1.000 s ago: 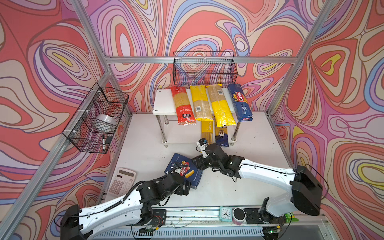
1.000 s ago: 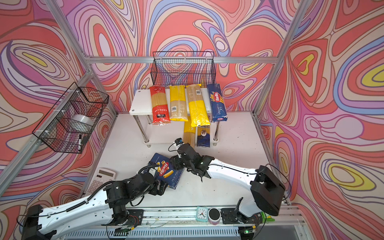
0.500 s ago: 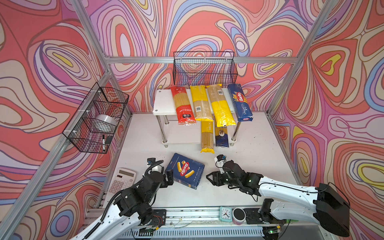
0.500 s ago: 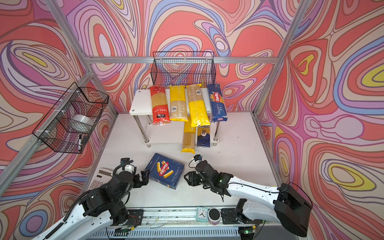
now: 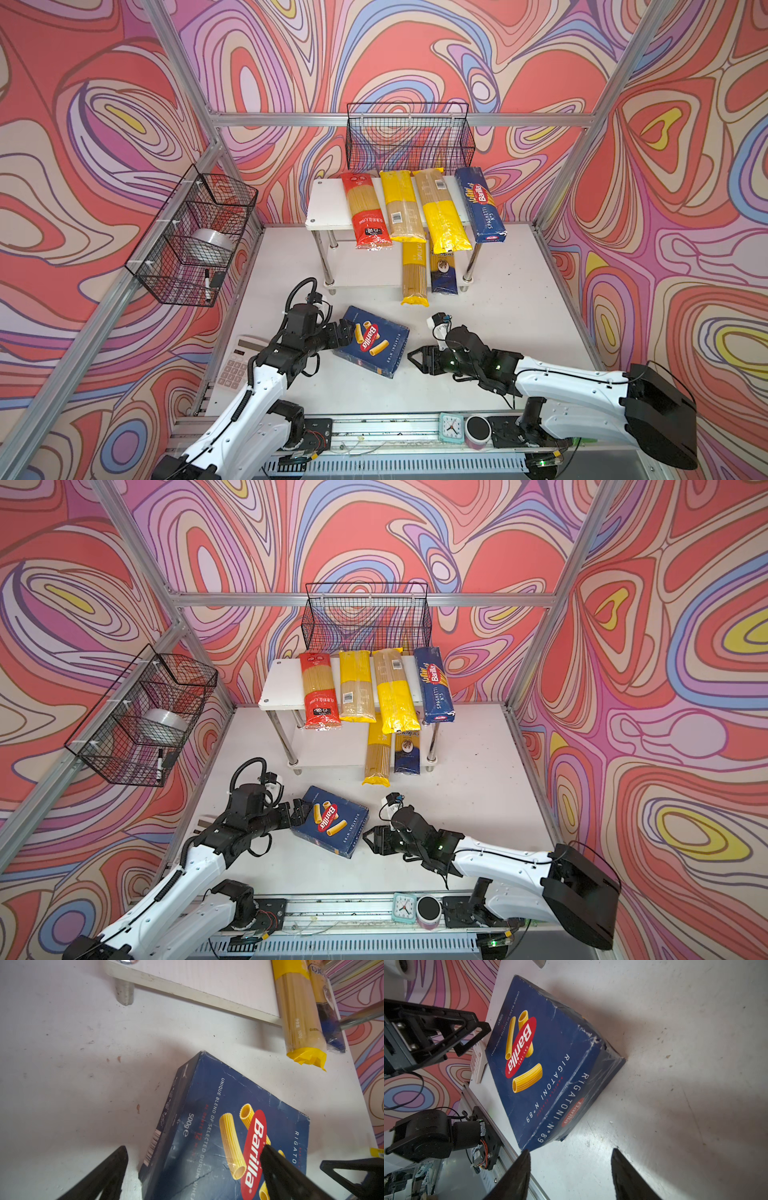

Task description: Place and organize the pasta boxes and bags onto the shelf

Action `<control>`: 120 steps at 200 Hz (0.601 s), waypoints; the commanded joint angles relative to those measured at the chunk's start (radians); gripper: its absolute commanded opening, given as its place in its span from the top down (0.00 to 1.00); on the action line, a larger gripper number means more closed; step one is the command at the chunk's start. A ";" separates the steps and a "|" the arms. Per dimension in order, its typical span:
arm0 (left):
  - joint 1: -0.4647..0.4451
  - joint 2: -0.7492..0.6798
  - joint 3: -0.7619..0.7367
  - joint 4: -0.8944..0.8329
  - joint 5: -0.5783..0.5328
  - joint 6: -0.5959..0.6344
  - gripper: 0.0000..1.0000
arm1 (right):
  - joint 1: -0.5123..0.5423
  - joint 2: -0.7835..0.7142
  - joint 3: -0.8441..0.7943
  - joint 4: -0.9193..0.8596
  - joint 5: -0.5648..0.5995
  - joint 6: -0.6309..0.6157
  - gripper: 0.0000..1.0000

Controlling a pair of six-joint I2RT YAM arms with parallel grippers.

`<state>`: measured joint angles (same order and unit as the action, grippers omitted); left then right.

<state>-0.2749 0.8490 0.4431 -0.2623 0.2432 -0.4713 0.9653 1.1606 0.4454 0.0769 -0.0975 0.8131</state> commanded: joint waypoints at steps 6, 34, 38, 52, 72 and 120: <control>0.005 0.000 -0.056 0.113 0.045 0.024 0.00 | 0.009 0.022 -0.008 0.059 0.000 0.006 0.36; 0.007 -0.030 -0.076 0.119 0.018 0.056 0.00 | 0.010 0.052 -0.001 0.088 -0.008 0.002 0.36; 0.007 -0.034 -0.076 0.120 0.019 0.059 0.00 | 0.011 0.058 0.001 0.091 -0.011 0.002 0.36; 0.007 -0.041 -0.079 0.127 0.041 0.063 0.00 | 0.012 0.083 0.004 0.112 -0.022 0.005 0.36; 0.005 -0.038 -0.091 0.150 0.060 0.048 0.00 | 0.025 0.131 0.008 0.164 -0.034 0.019 0.36; 0.006 -0.002 -0.105 0.166 0.120 -0.012 0.00 | 0.048 0.229 0.048 0.221 -0.053 0.019 0.35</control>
<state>-0.2745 0.8368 0.3550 -0.1276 0.3218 -0.4496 1.0031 1.3487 0.4519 0.2405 -0.1322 0.8322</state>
